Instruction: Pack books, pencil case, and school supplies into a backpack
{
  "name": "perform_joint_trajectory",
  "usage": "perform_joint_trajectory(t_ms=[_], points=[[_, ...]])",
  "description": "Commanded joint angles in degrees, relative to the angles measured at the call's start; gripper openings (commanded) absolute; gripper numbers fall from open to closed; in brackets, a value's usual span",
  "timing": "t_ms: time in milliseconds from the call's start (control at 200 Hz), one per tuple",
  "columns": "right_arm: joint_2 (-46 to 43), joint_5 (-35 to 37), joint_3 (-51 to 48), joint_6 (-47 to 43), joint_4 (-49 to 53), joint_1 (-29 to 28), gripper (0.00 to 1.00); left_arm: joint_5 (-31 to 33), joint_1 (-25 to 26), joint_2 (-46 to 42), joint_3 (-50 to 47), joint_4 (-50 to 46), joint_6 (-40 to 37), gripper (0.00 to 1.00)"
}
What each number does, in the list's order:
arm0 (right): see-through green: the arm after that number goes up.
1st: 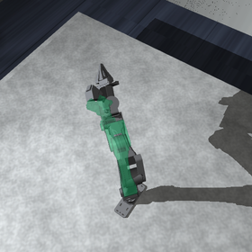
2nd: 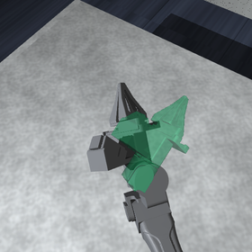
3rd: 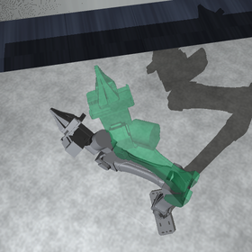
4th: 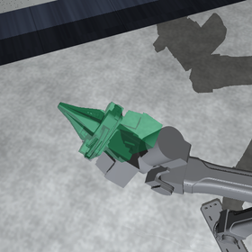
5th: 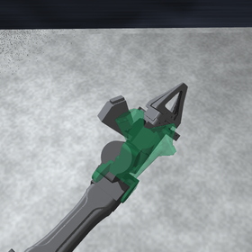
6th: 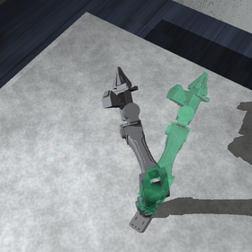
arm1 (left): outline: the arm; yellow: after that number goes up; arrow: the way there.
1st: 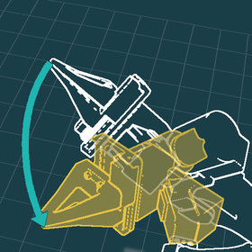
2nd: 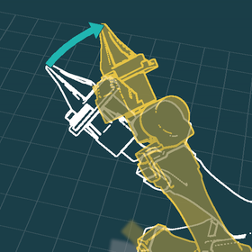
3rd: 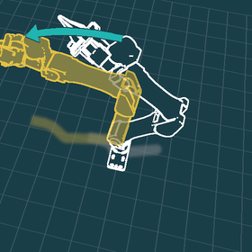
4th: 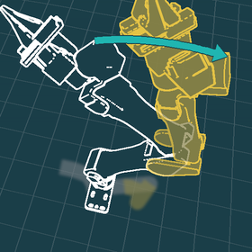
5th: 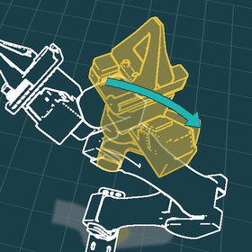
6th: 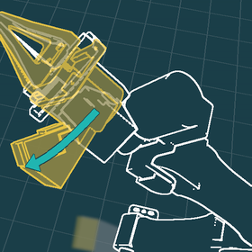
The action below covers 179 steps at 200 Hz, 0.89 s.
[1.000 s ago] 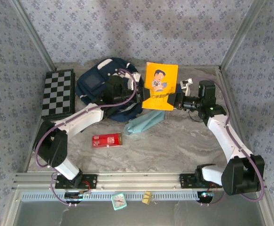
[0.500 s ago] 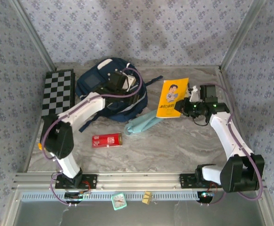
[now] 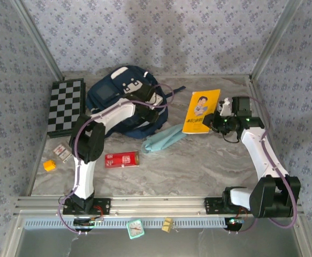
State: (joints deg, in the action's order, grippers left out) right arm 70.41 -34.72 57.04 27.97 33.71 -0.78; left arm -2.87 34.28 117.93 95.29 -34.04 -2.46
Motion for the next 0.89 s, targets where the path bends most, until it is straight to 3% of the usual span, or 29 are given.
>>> perform_joint_trajectory(t_ms=[0,180,370,540,715,890], points=[[0.0,-2.4,0.6,-1.0,-2.0,0.4,0.00,0.5,0.6,1.8,3.0,-2.9,-1.8,0.23],[0.0,-2.5,1.0,-1.5,-1.2,0.9,0.00,0.6,0.5,-0.2,2.1,-4.1,-2.2,0.00],[0.6,-3.3,2.3,-0.8,-0.9,0.3,0.00,1.9,0.7,-7.7,-0.5,-4.2,0.1,0.00],[2.1,-5.3,3.4,2.3,-1.8,-1.7,0.00,9.4,0.5,-17.4,-4.1,-2.9,3.1,0.00],[4.6,-5.9,4.5,7.1,-6.0,-7.4,0.00,15.5,-1.9,-23.1,-1.5,-4.3,5.1,0.00],[9.2,-5.0,4.9,13.6,-13.1,-14.3,0.00,13.7,-4.0,-24.8,2.7,-4.5,5.5,0.00]])
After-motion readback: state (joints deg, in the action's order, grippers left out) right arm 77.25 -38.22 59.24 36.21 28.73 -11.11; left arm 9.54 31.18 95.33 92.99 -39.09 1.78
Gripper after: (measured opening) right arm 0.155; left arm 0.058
